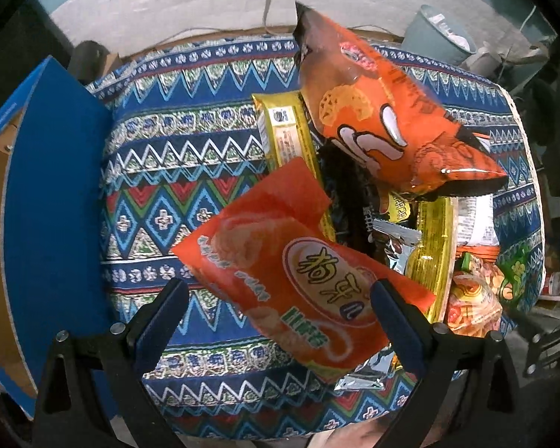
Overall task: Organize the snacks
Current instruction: 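Lower the right tool onto the green peanut bag while the left tool reaches the red cracker bag, then close the right tool on the green peanut bag while the left tool grips the red cracker bag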
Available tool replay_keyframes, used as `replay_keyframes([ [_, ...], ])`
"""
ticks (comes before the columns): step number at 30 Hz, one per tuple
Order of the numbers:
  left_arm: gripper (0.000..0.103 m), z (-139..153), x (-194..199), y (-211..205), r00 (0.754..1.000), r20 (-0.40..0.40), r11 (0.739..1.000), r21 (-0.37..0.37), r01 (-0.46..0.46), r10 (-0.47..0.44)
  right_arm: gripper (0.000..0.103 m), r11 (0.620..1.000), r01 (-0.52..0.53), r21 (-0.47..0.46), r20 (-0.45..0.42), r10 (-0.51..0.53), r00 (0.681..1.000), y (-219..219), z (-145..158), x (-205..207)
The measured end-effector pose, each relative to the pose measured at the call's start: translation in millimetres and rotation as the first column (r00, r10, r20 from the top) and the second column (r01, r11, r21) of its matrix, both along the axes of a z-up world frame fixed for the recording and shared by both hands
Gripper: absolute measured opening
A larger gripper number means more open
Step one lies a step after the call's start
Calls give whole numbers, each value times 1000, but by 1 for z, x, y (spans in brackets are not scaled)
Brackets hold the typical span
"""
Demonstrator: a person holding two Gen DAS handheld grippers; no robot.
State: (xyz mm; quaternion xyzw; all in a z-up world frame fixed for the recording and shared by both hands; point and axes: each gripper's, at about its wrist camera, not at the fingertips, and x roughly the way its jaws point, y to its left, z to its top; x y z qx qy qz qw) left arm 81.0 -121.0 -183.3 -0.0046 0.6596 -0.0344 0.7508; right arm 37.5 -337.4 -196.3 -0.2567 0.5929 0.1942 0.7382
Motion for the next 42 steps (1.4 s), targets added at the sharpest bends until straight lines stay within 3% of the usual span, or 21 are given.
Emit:
replay_keyframes([
  [3,99,-9,4,-2,1000,-18,1000,-7,6,-6,98,996,-81,-27,-36,80,996,6,-16,-1],
  [8,99,-18,7,-2,999,-37,1000,-6,16,-16,96,992,-115,-61,-106,108,989,6,-40,1],
  [10,99,-21,10,0,999,-46,1000,-10,21,-22,89,992,-112,-55,-133,104,986,4,-48,2],
  [12,99,-22,10,2,998,-57,1000,-10,25,-26,71,995,-94,-31,-173,87,981,2,-54,3],
  [14,99,-23,10,2,998,-66,1000,-9,24,-25,63,996,-78,-36,-203,69,977,-1,-59,3],
  [17,99,-23,7,7,997,-80,1000,-8,15,-16,56,998,-50,-33,-212,42,976,-4,-59,0],
  [21,99,-25,3,10,994,-100,999,16,34,-32,50,996,88,25,-246,-79,966,-19,-52,6],
  [24,99,-25,-5,14,994,-107,999,30,40,-36,47,977,208,50,-252,-189,949,-34,-45,20],
  [28,99,-24,2,26,995,-102,1000,-21,-21,18,49,951,300,75,-252,-273,928,-48,-41,29],
  [34,99,-33,12,18,994,-110,997,-75,-24,16,54,943,327,68,-232,-303,924,-39,-50,33],
  [40,98,-58,14,24,979,-184,978,-168,-124,92,53,941,330,73,-206,-310,928,-42,-50,41],
  [41,97,-60,13,28,975,-194,970,-190,-151,113,48,941,327,80,-204,-306,930,-40,-51,39],
  [42,88,-60,12,31,973,-195,965,-207,-163,122,48,941,328,87,-198,-306,931,-41,-47,37],
])
